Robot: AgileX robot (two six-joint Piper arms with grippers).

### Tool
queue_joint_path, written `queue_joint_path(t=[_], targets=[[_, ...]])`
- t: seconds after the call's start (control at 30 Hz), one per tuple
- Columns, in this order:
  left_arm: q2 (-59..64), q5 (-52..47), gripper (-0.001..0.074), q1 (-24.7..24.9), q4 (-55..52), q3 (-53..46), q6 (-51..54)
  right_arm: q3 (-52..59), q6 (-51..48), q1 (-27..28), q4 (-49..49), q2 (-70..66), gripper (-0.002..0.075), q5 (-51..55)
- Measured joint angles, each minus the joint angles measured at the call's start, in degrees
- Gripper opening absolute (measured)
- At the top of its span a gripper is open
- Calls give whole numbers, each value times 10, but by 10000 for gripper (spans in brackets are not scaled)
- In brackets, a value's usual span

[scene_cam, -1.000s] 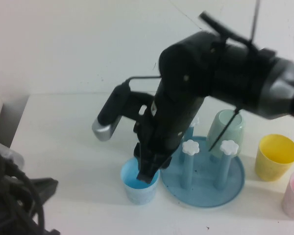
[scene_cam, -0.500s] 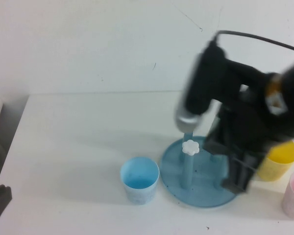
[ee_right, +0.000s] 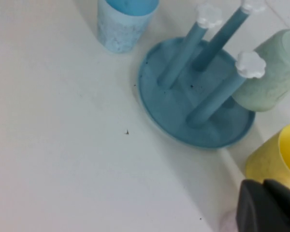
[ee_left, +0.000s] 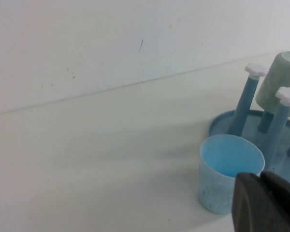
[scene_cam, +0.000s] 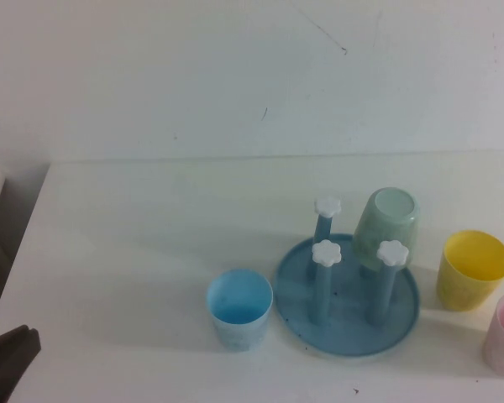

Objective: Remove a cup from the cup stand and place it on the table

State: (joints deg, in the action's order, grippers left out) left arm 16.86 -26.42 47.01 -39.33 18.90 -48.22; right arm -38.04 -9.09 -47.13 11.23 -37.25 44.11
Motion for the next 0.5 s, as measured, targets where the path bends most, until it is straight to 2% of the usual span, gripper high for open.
queue_joint_path(t=[0.23, 0.5], targets=[[0, 0, -1, 0, -4, 0, 0, 121, 82, 0, 41, 134, -2, -31], [0, 0, -1, 0, 12, 0, 0, 156, 97, 0, 50, 150, -2, -32]])
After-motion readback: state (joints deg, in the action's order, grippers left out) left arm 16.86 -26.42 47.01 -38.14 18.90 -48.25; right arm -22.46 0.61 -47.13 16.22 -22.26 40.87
